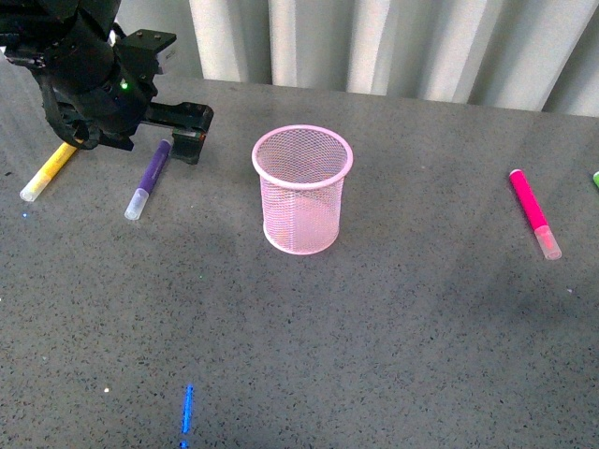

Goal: Insert purple and pink pens into pink cup

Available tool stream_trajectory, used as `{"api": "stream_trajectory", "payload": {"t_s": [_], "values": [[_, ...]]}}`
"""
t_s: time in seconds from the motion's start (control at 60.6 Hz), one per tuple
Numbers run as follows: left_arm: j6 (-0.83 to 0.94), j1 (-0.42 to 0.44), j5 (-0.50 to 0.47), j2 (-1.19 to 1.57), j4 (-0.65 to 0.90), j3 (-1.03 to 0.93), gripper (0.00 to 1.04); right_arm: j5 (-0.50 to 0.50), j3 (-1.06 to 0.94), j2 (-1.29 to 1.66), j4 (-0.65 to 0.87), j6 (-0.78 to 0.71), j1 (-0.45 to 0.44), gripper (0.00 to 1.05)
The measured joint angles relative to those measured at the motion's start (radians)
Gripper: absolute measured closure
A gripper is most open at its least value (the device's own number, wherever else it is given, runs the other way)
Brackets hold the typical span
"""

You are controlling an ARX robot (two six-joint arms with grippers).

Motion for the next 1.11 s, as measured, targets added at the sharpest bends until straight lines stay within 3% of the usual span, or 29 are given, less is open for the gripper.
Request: {"api": "stream_trajectory", "payload": {"t_s": [0.545,0.875,1.106], "values": [[-0.004,0.017,0.009,0.086,-0.034,0.087,0.07,0.0,0.0,0.0,0.0,0.0,0.0,0.07],[-0.002,0.013,0.01,0.095,-0.122,0.116,0.57,0.0,0.0,0.0,0.0,0.0,0.0,0.07],[-0.03,0.016,0.007,0.066,-0.074,0.065,0.91,0.0,0.0,0.0,0.0,0.0,0.0,0.07]]}}
